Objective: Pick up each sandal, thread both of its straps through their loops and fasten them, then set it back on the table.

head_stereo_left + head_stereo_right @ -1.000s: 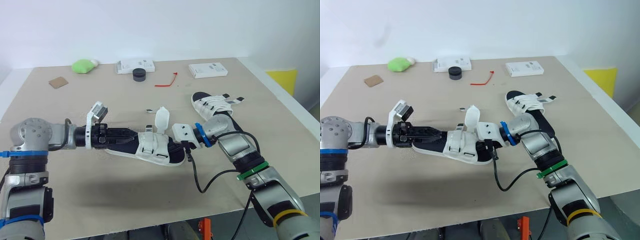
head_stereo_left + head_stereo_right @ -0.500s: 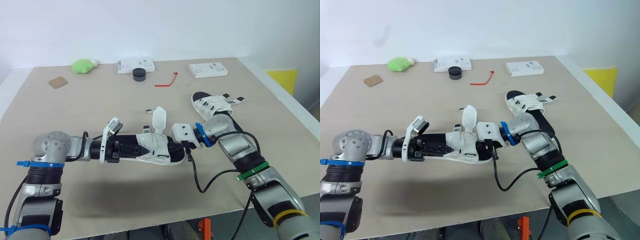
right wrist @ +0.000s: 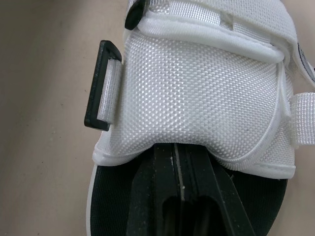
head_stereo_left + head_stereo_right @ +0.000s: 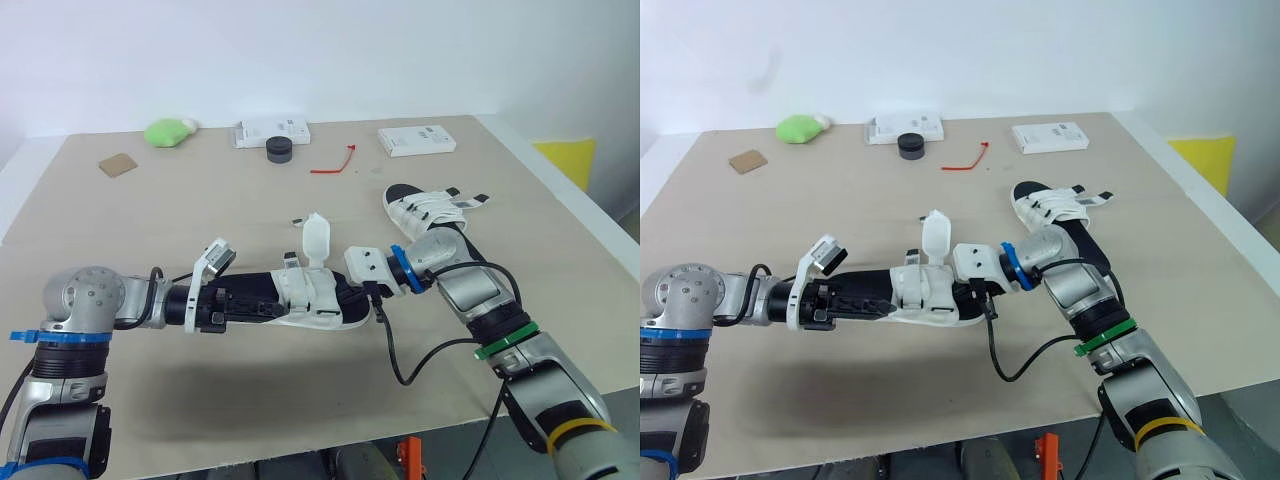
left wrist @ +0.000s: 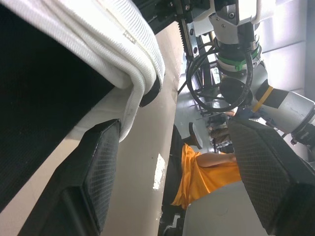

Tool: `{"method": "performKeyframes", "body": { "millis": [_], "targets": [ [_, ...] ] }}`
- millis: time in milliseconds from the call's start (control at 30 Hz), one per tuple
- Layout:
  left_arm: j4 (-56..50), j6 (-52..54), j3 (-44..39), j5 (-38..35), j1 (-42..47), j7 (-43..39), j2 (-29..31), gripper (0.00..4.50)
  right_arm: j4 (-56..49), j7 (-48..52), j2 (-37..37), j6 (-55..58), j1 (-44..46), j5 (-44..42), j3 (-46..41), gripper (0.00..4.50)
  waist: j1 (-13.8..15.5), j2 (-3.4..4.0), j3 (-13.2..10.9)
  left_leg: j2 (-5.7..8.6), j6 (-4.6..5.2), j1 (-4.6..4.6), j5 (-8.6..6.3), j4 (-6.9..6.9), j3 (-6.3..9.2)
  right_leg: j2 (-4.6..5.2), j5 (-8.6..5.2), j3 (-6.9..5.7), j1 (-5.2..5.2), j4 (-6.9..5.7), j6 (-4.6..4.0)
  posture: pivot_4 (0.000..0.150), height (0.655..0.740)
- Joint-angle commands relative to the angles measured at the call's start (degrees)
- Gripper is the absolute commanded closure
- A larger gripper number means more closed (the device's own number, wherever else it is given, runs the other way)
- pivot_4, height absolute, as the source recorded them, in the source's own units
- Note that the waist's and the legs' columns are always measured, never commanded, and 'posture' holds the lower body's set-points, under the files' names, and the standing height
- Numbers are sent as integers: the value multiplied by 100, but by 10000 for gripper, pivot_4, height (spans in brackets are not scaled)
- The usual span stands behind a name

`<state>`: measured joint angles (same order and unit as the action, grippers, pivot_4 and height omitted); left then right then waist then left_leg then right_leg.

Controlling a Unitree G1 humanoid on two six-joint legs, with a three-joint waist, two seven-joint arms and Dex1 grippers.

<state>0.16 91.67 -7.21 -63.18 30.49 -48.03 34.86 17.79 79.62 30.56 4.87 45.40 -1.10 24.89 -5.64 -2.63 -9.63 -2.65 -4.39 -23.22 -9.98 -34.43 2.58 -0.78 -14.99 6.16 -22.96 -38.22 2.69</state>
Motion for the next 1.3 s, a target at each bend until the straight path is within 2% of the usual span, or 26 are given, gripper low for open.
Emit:
{"method": "performKeyframes", "body": {
  "millis": [33,133,333,433,633,700,800,900,967,1100,1300],
  "targets": [
    [-346,83,-9,-357,-168,-15,3,9594,335,-41,114,64,-105,447,248,45000,1,0,0,0,0,0,0,0,-1,0,0,1,0,0,0,1500,7400],
    [-318,83,-40,-446,-186,95,-52,9594,363,-36,111,52,-81,462,243,45000,5,0,0,0,0,-1,0,0,1,0,-1,-1,0,0,-2,1500,7400],
    [14,-193,28,-44,64,-8,167,9594,380,-18,100,39,-59,466,252,45000,10,0,0,1,0,0,0,-2,0,1,0,-1,1,0,0,1500,7400],
    [238,-420,139,177,244,-235,427,9594,394,-13,95,35,-52,465,255,45000,9,0,0,1,0,0,0,-2,0,0,0,-1,-1,0,0,1500,7400],
    [246,-699,575,372,391,-1208,1264,9594,367,-1,106,50,-71,459,249,45000,7,2,-1,0,0,-1,0,0,-1,0,-2,-1,-3,1,-3,1500,7400],
    [351,-820,620,448,491,-1371,1329,9594,368,1,104,53,-70,459,245,45000,8,3,-2,0,0,-2,0,0,-1,0,-2,-2,-4,0,-4,1500,7400],
    [1190,-793,140,456,989,-870,743,9594,358,-12,101,63,-83,458,240,45000,29,2,-2,0,2,-2,1,-2,0,1,-11,-4,-4,0,-19,1500,7400],
    [2532,-997,-606,531,1838,152,-236,9594,339,-30,91,82,-100,453,235,45000,69,0,-2,0,19,-2,13,-8,2,1,-3,-13,-1,1,-20,1500,7400],
    [2996,-1099,-937,601,2177,614,-627,9594,321,-37,84,95,-110,458,232,45000,104,-6,0,2,29,-3,20,-12,5,0,6,-18,2,2,-12,1500,7400],
    [3651,-1357,-1167,901,2579,1227,-1152,9594,255,-59,77,142,-138,459,223,45000,61,0,-1,0,29,-4,19,-4,-3,-1,24,-4,-1,3,9,1500,7400],
    [4193,-1695,-1139,1340,2764,1329,-1426,9594,147,-84,113,231,-200,450,189,45000,60,0,-1,1,27,-6,18,0,0,-3,24,-3,-2,3,10,1500,7400]
  ]
}}
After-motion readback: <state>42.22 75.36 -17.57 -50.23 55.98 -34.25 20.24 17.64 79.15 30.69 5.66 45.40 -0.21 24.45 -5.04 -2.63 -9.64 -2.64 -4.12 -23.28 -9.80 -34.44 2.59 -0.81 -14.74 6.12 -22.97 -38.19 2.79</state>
